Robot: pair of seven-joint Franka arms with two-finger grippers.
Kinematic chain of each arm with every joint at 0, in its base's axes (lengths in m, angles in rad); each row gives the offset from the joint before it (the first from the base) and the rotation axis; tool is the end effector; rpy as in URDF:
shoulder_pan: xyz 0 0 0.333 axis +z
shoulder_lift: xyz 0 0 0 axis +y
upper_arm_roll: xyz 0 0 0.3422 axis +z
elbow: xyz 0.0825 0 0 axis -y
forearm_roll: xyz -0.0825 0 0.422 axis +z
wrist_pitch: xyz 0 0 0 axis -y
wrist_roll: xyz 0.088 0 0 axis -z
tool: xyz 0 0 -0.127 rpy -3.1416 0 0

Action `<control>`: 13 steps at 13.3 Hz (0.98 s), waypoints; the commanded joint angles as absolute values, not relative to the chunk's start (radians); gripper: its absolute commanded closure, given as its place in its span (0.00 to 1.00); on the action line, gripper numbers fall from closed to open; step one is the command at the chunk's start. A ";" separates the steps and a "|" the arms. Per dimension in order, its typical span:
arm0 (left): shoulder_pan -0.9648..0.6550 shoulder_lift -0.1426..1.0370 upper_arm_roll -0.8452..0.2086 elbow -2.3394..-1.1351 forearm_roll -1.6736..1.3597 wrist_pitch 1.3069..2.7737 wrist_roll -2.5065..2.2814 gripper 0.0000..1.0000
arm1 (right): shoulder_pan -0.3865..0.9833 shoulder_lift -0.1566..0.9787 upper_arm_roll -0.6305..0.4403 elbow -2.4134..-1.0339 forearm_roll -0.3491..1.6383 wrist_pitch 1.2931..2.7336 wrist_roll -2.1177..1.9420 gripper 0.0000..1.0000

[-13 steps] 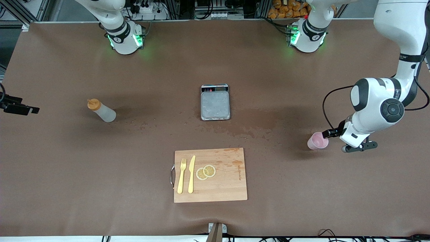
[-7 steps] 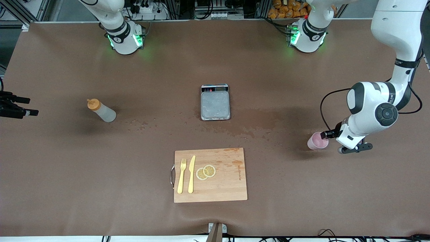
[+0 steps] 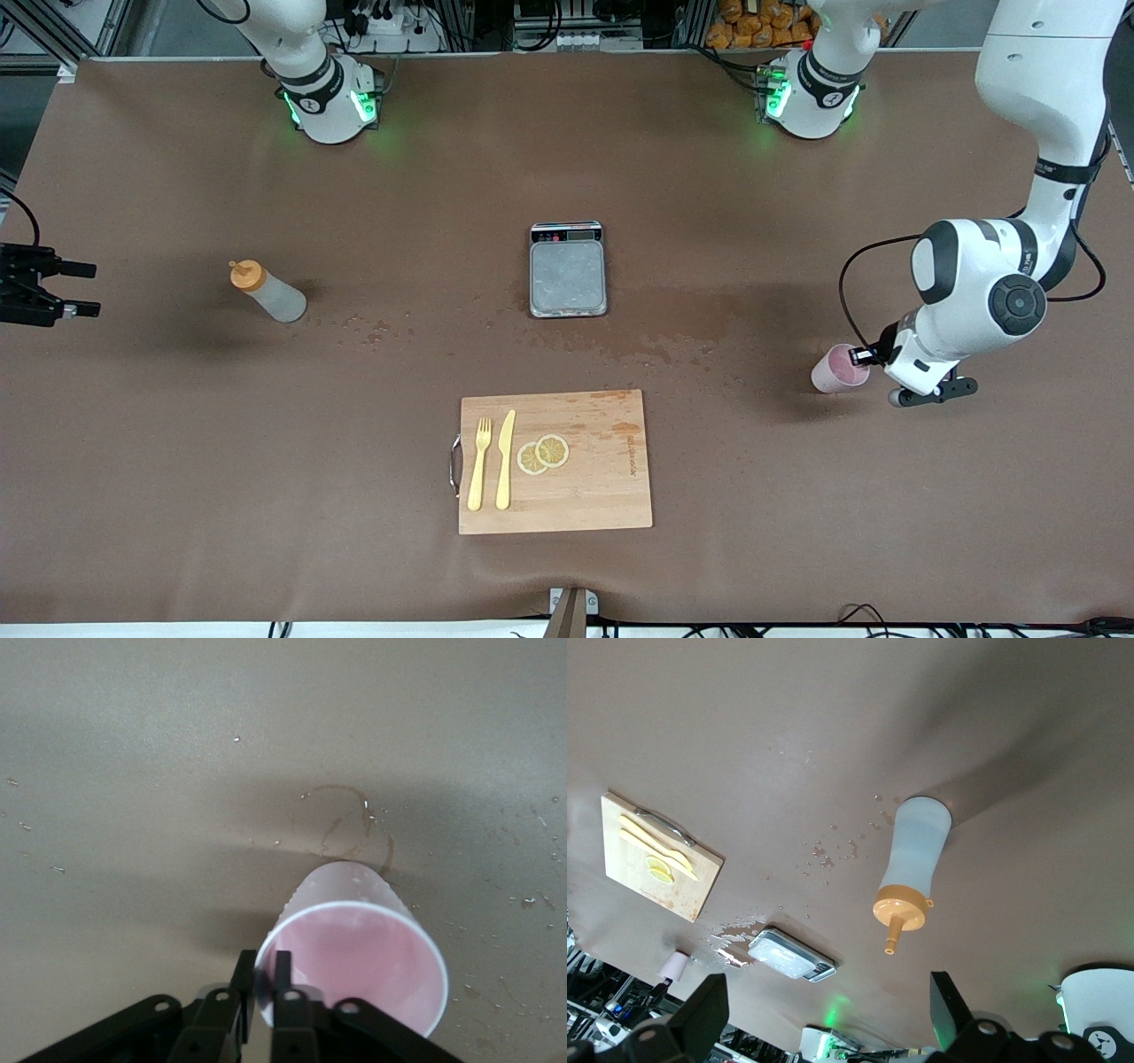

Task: Add sauce to pink cup with both arms
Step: 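Carry the pink cup onto the scale while the right gripper grasps the bottle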

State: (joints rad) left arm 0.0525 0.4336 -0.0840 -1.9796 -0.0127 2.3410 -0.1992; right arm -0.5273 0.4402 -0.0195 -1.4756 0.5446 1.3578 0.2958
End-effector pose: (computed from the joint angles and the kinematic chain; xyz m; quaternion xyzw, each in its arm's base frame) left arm 0.6396 -0.0197 0.2168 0.9949 0.0915 -0.0377 0.0179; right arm 0.6029 -0.2783 0.4069 -0.8386 0.3955 0.2302 0.2954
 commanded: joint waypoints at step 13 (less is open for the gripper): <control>0.043 0.275 -0.345 -1.959 -0.054 2.223 -0.495 1.00 | -0.672 0.695 -0.003 -1.519 0.692 1.322 0.377 0.00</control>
